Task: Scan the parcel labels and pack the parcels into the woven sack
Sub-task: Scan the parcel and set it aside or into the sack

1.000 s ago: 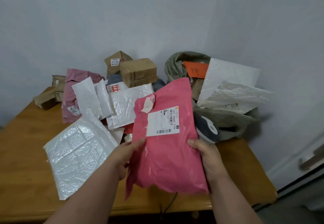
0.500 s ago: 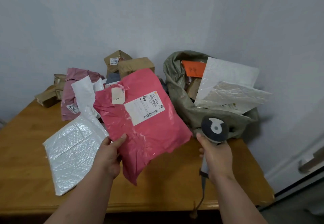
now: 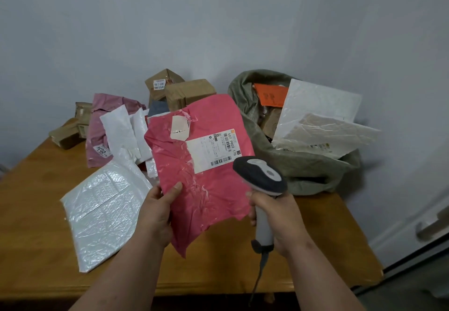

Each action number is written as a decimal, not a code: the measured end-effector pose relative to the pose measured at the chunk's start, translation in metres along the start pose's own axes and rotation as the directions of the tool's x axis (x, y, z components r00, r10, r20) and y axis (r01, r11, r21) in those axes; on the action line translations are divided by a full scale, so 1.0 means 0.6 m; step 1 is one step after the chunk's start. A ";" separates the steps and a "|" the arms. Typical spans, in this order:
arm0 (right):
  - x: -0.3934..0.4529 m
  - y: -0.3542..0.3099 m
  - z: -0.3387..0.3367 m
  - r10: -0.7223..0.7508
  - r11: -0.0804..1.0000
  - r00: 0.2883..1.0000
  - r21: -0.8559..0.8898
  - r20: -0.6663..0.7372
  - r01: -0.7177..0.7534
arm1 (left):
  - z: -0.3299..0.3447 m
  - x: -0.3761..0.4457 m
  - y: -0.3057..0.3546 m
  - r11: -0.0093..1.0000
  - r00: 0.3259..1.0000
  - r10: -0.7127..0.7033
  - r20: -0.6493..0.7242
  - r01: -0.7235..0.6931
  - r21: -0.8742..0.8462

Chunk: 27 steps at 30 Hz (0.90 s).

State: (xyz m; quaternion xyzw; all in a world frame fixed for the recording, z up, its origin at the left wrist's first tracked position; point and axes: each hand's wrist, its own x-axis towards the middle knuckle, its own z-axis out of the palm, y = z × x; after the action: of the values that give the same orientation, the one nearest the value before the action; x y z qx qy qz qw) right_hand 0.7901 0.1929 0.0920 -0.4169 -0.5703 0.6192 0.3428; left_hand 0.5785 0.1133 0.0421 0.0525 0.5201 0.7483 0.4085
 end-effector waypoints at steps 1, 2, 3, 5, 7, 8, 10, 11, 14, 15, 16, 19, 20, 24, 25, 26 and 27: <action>0.002 0.001 0.000 0.010 0.999 1.000 0.034 -0.011 -0.010 | 0.000 0.000 0.001 1.000 1.000 0.000 -0.001 0.000 -0.002; 0.002 0.000 0.001 0.024 0.998 1.000 0.059 -0.017 -0.023 | 0.000 0.001 0.001 1.000 1.000 0.002 -0.001 -0.002 0.000; 0.004 0.001 0.001 0.027 0.997 1.000 0.066 -0.016 -0.026 | 0.000 0.001 0.000 1.000 1.000 0.005 0.001 -0.005 0.002; 0.004 0.002 0.004 0.013 1.000 1.000 0.023 0.007 -0.014 | 0.001 0.002 0.000 1.000 1.000 0.014 0.011 -0.014 -0.002; 0.002 0.004 0.007 0.004 0.999 0.999 -0.041 0.034 -0.003 | 0.002 0.004 0.000 1.000 1.000 0.008 0.016 -0.008 -0.014; 0.002 0.005 0.007 0.004 0.997 0.999 -0.071 0.043 -0.001 | 0.002 0.004 0.000 1.000 1.000 0.003 0.015 -0.003 -0.021; 0.003 0.008 0.006 0.001 0.993 0.998 -0.121 0.056 0.006 | 0.002 0.006 0.001 1.000 1.000 -0.001 0.014 0.002 -0.027; 0.004 0.010 0.004 -0.004 0.991 0.998 -0.137 0.063 0.013 | 0.002 0.008 0.002 1.000 1.000 -0.001 0.014 0.002 -0.029; 0.005 0.011 0.003 -0.007 0.987 0.997 -0.162 0.070 0.018 | 0.001 0.011 0.003 1.000 1.000 0.000 0.018 0.000 -0.026; 0.007 0.012 0.002 -0.007 0.986 0.997 -0.169 0.071 0.019 | 0.001 0.012 0.003 1.000 1.000 -0.001 0.020 0.001 -0.026; 0.008 0.013 0.003 -0.006 0.985 0.997 -0.171 0.073 0.019 | 0.001 0.013 0.003 1.000 1.000 -0.002 0.021 0.002 -0.026; 0.013 0.015 0.002 -0.010 0.984 0.997 -0.177 0.080 0.024 | 0.003 0.017 0.003 1.000 1.000 -0.008 0.023 0.009 -0.027; 0.014 0.016 0.002 -0.010 0.984 0.997 -0.178 0.077 0.024 | 0.003 0.018 0.003 1.000 1.000 -0.012 0.023 0.012 -0.028; 0.021 0.020 -0.004 -0.002 0.986 0.998 -0.169 0.063 0.012 | 0.007 0.022 -0.001 0.999 1.000 -0.024 0.017 0.024 -0.025; 0.023 0.020 -0.006 0.001 0.986 0.998 -0.168 0.061 0.010 | 0.008 0.022 -0.003 0.999 0.999 -0.025 0.019 0.026 -0.021; 0.025 0.021 -0.008 0.001 0.986 0.998 -0.167 0.058 0.009 | 0.010 0.022 -0.004 0.999 0.999 -0.028 0.021 0.028 -0.015; 0.027 0.023 -0.010 0.000 0.986 0.998 -0.166 0.057 0.009 | 0.012 0.023 -0.005 1.000 0.999 -0.029 0.022 0.030 -0.010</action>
State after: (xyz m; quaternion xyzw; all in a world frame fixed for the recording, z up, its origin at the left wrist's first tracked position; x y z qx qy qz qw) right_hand 0.7895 0.2087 0.0764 -0.4251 -0.6302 0.5803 0.2922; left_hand 0.5746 0.1281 0.0382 0.0508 0.5125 0.7442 0.4254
